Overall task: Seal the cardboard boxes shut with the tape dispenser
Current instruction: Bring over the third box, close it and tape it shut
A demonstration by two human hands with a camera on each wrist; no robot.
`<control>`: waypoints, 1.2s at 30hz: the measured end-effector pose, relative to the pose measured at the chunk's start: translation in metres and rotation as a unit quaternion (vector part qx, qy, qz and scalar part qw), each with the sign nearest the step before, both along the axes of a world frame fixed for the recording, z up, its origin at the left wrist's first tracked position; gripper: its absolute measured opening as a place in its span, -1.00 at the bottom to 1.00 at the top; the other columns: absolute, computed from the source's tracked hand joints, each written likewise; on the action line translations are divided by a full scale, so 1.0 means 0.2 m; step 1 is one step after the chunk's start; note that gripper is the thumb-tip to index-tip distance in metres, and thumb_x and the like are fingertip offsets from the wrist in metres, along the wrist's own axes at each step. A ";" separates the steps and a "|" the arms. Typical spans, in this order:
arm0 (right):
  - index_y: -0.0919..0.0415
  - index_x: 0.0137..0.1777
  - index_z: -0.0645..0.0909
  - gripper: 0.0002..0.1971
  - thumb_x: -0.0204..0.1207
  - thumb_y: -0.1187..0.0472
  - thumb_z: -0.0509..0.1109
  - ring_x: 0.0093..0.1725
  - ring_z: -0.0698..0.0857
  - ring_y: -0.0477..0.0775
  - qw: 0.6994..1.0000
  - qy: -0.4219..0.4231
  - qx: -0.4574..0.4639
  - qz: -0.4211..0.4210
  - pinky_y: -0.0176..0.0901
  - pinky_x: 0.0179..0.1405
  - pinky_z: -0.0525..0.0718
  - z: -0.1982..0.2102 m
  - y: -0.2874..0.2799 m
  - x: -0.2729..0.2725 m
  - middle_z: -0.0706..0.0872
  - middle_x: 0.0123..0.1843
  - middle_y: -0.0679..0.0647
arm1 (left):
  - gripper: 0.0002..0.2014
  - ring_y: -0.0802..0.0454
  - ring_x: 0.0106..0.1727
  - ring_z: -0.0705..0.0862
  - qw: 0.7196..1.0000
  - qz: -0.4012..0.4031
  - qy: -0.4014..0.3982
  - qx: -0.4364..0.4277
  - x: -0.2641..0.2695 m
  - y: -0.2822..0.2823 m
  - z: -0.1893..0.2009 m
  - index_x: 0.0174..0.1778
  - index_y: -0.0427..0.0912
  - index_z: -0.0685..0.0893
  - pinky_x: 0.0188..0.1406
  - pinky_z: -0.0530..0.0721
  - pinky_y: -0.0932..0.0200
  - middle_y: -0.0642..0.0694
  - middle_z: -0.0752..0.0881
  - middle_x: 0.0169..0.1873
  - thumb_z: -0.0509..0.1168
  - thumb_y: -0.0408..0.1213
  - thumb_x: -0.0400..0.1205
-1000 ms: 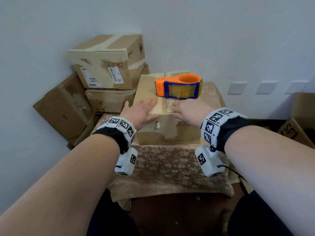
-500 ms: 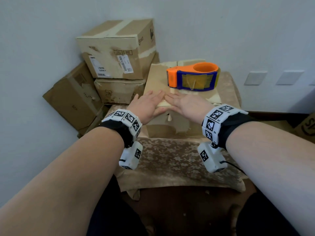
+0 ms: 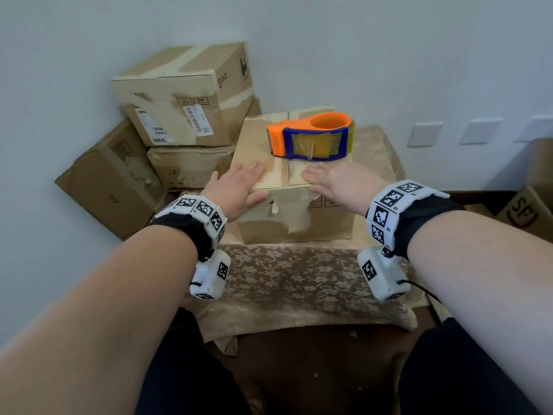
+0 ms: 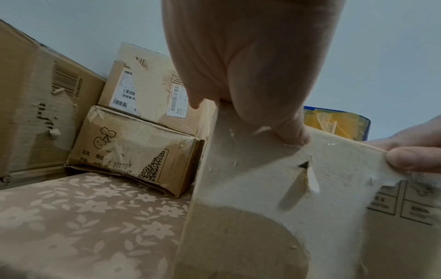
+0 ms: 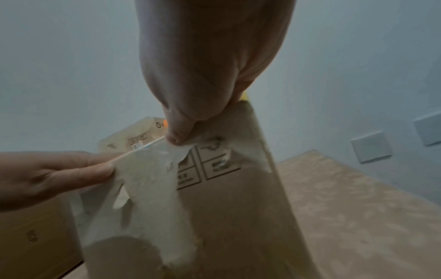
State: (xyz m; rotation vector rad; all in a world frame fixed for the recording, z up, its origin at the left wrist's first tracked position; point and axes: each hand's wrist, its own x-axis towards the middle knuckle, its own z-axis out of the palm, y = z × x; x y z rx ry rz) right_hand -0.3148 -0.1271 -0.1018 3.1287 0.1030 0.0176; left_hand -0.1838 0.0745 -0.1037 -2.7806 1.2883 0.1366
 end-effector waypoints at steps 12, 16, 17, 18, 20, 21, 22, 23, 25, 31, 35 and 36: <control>0.09 0.64 0.26 -0.55 0.78 0.06 -0.02 0.53 0.45 0.07 0.999 0.010 -0.031 -0.035 -0.07 0.43 0.46 0.05 -0.13 -0.16 0.33 0.65 -0.03 | -0.36 -0.15 0.64 0.10 1.000 0.014 -0.004 0.000 0.00 0.00 -0.02 0.65 0.04 0.02 0.48 0.23 -0.44 0.07 0.06 0.66 -0.02 0.18 0.68; 0.11 0.56 0.38 -0.58 0.77 0.03 0.02 0.27 0.63 0.15 0.996 0.026 -0.055 -0.062 0.04 0.22 0.60 0.07 -0.17 -0.17 0.57 0.47 0.07 | -0.38 -0.23 0.62 0.11 1.000 0.030 -0.002 0.006 -0.02 -0.01 0.00 0.64 0.07 0.02 0.48 0.23 -0.43 0.06 0.05 0.66 -0.02 0.18 0.69; 0.10 0.55 0.40 -0.58 0.77 0.01 0.02 0.25 0.64 0.15 0.995 0.029 -0.063 -0.066 0.03 0.19 0.61 0.08 -0.17 -0.18 0.61 0.41 0.08 | -0.39 -0.25 0.62 0.13 0.999 0.036 0.003 0.008 -0.02 0.00 0.00 0.64 0.09 0.02 0.49 0.21 -0.43 0.05 0.04 0.67 -0.02 0.17 0.69; 0.08 0.54 0.41 -0.58 0.76 0.00 0.03 0.25 0.63 0.14 0.995 0.027 -0.066 -0.070 0.00 0.19 0.62 0.09 -0.17 -0.18 0.62 0.39 0.06 | -0.39 -0.26 0.61 0.16 0.999 0.042 0.009 0.013 -0.02 0.00 0.01 0.65 0.11 0.00 0.50 0.17 -0.41 0.05 0.02 0.67 -0.01 0.17 0.70; 0.05 0.52 0.46 -0.59 0.76 0.00 0.05 0.27 0.62 0.11 0.994 0.025 -0.066 -0.078 -0.02 0.20 0.62 0.10 -0.16 -0.19 0.64 0.38 0.02 | -0.39 -0.23 0.61 0.22 0.998 0.047 0.014 0.032 -0.02 0.01 0.04 0.67 0.15 -0.02 0.53 0.13 -0.36 0.05 0.01 0.68 -0.02 0.17 0.71; 0.05 0.48 0.51 -0.61 0.75 0.00 0.08 0.24 0.64 0.11 0.994 0.026 -0.065 -0.083 -0.01 0.18 0.63 0.10 -0.16 -0.18 0.66 0.35 0.03 | -0.39 -0.20 0.60 0.25 0.998 0.044 0.009 0.045 -0.02 0.01 0.07 0.67 0.14 -0.01 0.55 0.14 -0.33 0.04 0.03 0.68 -0.01 0.16 0.71; 0.04 0.41 0.57 -0.64 0.74 0.00 0.11 0.18 0.66 0.11 0.994 0.025 -0.061 -0.090 0.01 0.14 0.66 0.11 -0.16 -0.18 0.69 0.29 0.04 | -0.39 -0.18 0.59 0.29 0.997 0.039 0.005 0.063 -0.02 0.01 0.10 0.68 0.10 0.01 0.55 0.18 -0.26 0.01 0.06 0.68 0.00 0.15 0.71; 0.05 0.33 0.62 -0.67 0.72 0.01 0.13 0.11 0.67 0.12 0.993 0.025 -0.057 -0.098 0.03 0.09 0.68 0.11 -0.15 -0.17 0.71 0.22 0.05 | -0.38 -0.18 0.57 0.32 0.996 0.034 0.003 0.086 -0.03 0.00 0.13 0.68 0.05 0.02 0.54 0.24 -0.18 -0.03 0.10 0.67 0.01 0.12 0.72; 0.07 0.22 0.66 -0.70 0.72 0.02 0.14 0.00 0.68 0.13 0.993 0.022 -0.063 -0.099 0.04 -0.01 0.69 0.11 -0.11 -0.16 0.73 0.11 0.08 | -0.38 -0.20 0.55 0.35 0.993 0.028 -0.001 0.117 -0.03 -0.02 0.16 0.69 -0.02 0.05 0.49 0.33 -0.05 -0.10 0.17 0.65 0.03 0.08 0.73; 0.14 0.14 0.63 -0.70 0.75 0.09 0.07 -0.06 0.66 0.15 0.994 0.018 -0.085 -0.066 -0.03 -0.21 0.63 0.11 0.05 -0.06 0.68 -0.02 0.09 | -0.37 -0.17 0.59 0.29 0.984 0.016 0.006 0.179 0.02 -0.03 0.19 0.68 -0.07 0.11 0.53 0.27 -0.03 -0.17 0.24 0.63 0.09 0.05 0.72; 0.18 0.15 0.65 -0.68 0.75 0.10 0.08 -0.11 0.61 0.15 0.994 0.004 -0.094 -0.056 -0.08 -0.30 0.47 0.12 0.17 0.03 0.55 -0.14 0.07 | -0.43 -0.13 0.56 0.36 0.989 -0.012 -0.026 0.147 0.03 0.02 0.19 0.64 -0.07 0.25 0.50 0.31 0.00 -0.14 0.37 0.57 0.16 0.00 0.71; 0.19 0.15 0.66 -0.68 0.75 0.09 0.09 -0.10 0.60 0.15 0.994 -0.002 -0.089 -0.056 -0.10 -0.31 0.44 0.12 0.20 0.04 0.53 -0.15 0.07 | -0.44 -0.13 0.54 0.38 0.989 -0.017 -0.033 0.141 0.04 0.03 0.18 0.62 -0.09 0.29 0.49 0.32 0.00 -0.15 0.40 0.55 0.17 -0.02 0.71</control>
